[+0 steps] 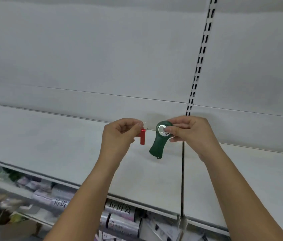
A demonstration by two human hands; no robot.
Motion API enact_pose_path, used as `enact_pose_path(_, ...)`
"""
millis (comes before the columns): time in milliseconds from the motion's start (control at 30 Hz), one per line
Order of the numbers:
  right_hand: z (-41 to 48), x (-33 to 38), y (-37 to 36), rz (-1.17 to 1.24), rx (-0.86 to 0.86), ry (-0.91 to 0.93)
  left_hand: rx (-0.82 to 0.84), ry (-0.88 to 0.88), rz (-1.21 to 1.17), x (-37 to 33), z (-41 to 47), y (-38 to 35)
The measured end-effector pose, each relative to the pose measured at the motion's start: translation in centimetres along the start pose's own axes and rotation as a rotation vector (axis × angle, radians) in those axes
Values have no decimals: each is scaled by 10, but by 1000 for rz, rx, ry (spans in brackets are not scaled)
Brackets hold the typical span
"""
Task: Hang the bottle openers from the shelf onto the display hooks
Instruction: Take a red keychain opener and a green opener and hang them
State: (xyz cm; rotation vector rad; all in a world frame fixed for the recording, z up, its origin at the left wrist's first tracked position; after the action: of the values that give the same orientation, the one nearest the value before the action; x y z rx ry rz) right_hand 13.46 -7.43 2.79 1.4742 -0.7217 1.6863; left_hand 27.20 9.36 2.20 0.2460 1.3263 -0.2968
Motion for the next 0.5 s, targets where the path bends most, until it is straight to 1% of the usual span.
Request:
enact_pose_path(167,-18,5,-79,43,225,-15,-186,-1,35,0,5,86)
enact_pose_path(333,-45,6,-172,-5,461,-21,-329,13,65,10,5,179)
enact_pose_path(500,-77,11,-279,39,530,-54,-444,64,99,28,3,287)
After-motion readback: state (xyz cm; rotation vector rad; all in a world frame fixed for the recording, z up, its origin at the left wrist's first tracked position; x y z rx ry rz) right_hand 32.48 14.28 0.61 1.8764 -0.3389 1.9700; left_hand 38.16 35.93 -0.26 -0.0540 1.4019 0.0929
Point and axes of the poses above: each hand's wrist, its own z-axis towards the middle knuckle, its own y-axis out of the back of the hand, x = y × z, the point moved 5 cm from there along z, towards the middle knuckle, and after that the axes turned 13 degrees about -x, right-handed, at the moved point
